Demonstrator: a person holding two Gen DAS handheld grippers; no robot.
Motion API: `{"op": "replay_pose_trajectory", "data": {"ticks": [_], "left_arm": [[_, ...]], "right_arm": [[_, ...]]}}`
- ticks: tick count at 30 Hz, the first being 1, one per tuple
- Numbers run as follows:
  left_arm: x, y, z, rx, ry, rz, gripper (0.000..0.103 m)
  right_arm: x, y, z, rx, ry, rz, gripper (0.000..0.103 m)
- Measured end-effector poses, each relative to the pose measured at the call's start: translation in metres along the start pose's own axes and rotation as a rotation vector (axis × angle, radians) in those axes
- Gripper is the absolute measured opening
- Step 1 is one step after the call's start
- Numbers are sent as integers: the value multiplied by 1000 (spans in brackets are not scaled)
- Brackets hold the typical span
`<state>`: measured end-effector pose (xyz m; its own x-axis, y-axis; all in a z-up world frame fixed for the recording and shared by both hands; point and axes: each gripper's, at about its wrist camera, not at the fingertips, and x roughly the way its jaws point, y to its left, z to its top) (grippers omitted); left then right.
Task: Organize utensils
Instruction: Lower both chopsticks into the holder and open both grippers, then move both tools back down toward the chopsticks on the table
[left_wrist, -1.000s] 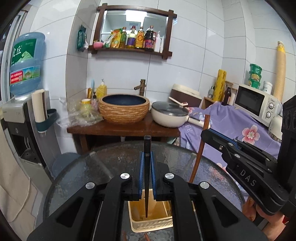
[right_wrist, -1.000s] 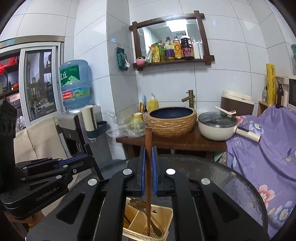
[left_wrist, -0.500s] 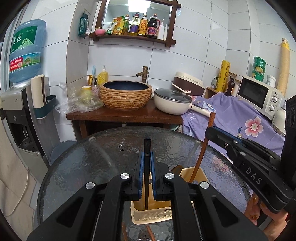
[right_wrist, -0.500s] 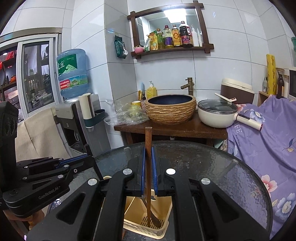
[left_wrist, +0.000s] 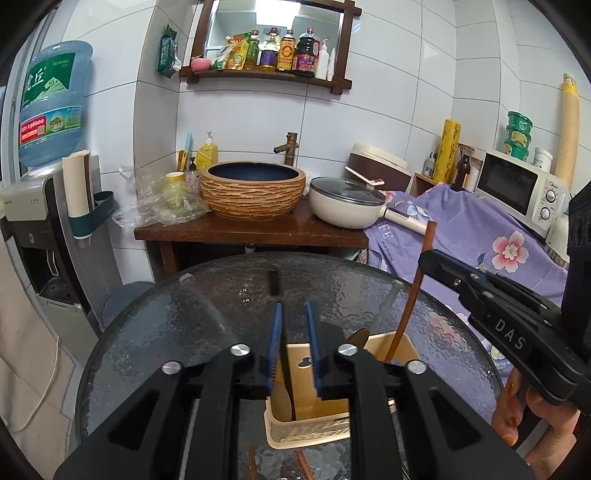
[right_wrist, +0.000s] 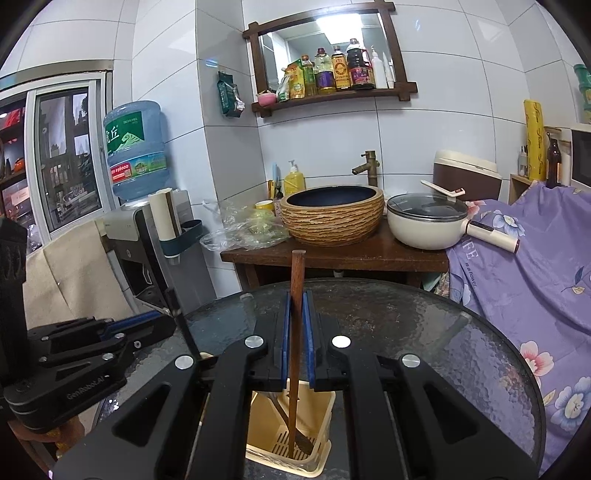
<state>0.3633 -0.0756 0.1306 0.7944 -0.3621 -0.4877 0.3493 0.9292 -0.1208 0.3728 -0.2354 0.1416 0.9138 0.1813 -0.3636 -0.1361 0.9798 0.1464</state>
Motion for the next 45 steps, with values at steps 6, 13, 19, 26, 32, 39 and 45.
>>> {"op": "replay_pose_trajectory", "data": {"ticks": [6,13,19,26,32,39,45], "left_arm": [[-16,-1,2,5,-44,-5,41],[-46,7,-14,24,-103,38,70],[-64,18,-55,49,-52,64,92],[-65,31,-111,88,51,146,97],[-52,43,-150,73,158,144,84],[-32,55,-177,10,264,107,56],[-20,53,-185,-1,297,92,50]], "right_arm": [[-3,-3,-2,-5,-6,-13,10],[-26,-7,-16,-21,-20,-17,48],[-52,-11,-52,-26,41,9,48],[-63,-17,-114,-47,211,15,48],[-50,-32,-168,-9,355,-8,48],[-42,-29,-202,-44,461,-15,36],[-35,-29,-212,-54,508,-21,29]]}}
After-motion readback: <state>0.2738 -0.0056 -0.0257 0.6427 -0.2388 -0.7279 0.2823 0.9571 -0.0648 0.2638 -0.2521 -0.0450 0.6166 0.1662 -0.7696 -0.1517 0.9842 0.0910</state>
